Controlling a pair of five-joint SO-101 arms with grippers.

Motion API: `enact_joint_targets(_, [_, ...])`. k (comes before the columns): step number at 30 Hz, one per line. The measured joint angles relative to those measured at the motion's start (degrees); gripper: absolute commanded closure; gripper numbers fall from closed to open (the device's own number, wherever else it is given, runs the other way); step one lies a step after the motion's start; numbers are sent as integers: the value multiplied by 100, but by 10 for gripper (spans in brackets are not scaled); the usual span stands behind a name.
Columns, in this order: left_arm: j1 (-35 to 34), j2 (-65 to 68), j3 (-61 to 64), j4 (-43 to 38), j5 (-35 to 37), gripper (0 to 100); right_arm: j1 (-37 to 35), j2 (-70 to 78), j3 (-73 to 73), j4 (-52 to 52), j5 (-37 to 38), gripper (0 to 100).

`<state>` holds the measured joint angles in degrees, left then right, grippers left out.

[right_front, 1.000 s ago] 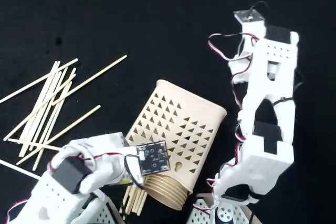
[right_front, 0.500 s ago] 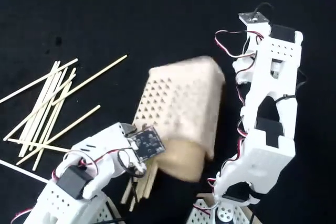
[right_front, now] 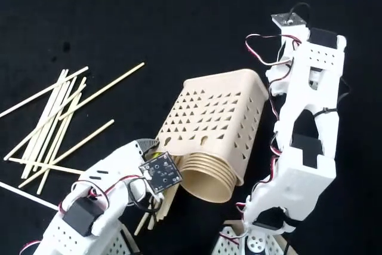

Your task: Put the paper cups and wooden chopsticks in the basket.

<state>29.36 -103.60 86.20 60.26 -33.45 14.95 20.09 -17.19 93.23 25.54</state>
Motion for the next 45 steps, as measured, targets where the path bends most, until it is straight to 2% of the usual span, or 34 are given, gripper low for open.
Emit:
enact_joint_targets(15, [9,0,-888,0,79,972,167,0,-193,53,316,769])
enact_joint_targets(19, [53,9,-1169,-440,774,971,9,0,88,18,325,769])
enact_joint_targets(24, [26,114,-1196,-1468,1679,971,-53,0,642,-325,325,769])
enact_joint_targets(32, [18,1477,-1530,-2708,2004,971,-53,0,862,-519,325,769])
enact_joint_targets(45, [26,4308,-3859,-2980,2602,971,18,0,853,-484,369,769])
